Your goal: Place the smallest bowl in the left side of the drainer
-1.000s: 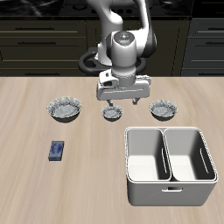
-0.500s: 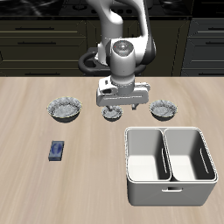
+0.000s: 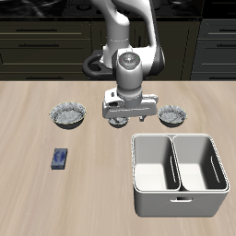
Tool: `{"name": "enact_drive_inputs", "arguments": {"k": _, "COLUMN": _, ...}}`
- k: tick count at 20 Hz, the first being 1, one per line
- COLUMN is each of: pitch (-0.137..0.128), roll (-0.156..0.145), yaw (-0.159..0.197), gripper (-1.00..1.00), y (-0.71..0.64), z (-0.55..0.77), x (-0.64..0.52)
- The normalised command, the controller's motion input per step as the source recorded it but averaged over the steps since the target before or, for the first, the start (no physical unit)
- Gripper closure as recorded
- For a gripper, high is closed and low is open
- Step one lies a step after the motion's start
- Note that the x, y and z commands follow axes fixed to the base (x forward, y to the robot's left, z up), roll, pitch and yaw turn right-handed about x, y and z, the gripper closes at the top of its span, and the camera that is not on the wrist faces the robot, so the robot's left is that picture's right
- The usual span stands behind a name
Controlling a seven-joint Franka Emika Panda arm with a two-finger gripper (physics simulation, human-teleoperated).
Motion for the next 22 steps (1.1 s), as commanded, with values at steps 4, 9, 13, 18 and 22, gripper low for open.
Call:
{"name": "enact_drive_inputs", "arguments": {"k": 4, "pitch": 0.040, "roll": 0.012, "yaw": -0.013, "gripper": 1.00, "y": 0.07, "z": -0.23, "x": 0.03}}
{"name": "enact_drive_inputs", "arguments": {"k": 9, "pitch": -0.001, "roll": 0.016, "yaw": -0.004, "gripper": 1.00, "y": 0.06, "z": 0.01, "x": 0.02}}
{"name": "enact_drive_inputs", "arguments": {"k": 13, "pitch": -0.011, "roll": 0.010, "yaw": -0.020, "gripper": 1.00, "y": 0.00, "z": 0.10, "x": 0.03}}
{"name": "enact_drive_inputs", "arguments": {"k": 18, "pitch": -0.037, "roll": 0.002, "yaw": -0.005, "gripper": 1.00, "y": 0.03, "z": 0.21, "x": -0.02}}
{"name": "enact_drive_inputs", "arguments": {"k": 22, "pitch": -0.040, "roll": 0.019, "yaw": -0.014, "gripper": 1.00, "y": 0.04, "z": 0.38, "x": -0.01}}
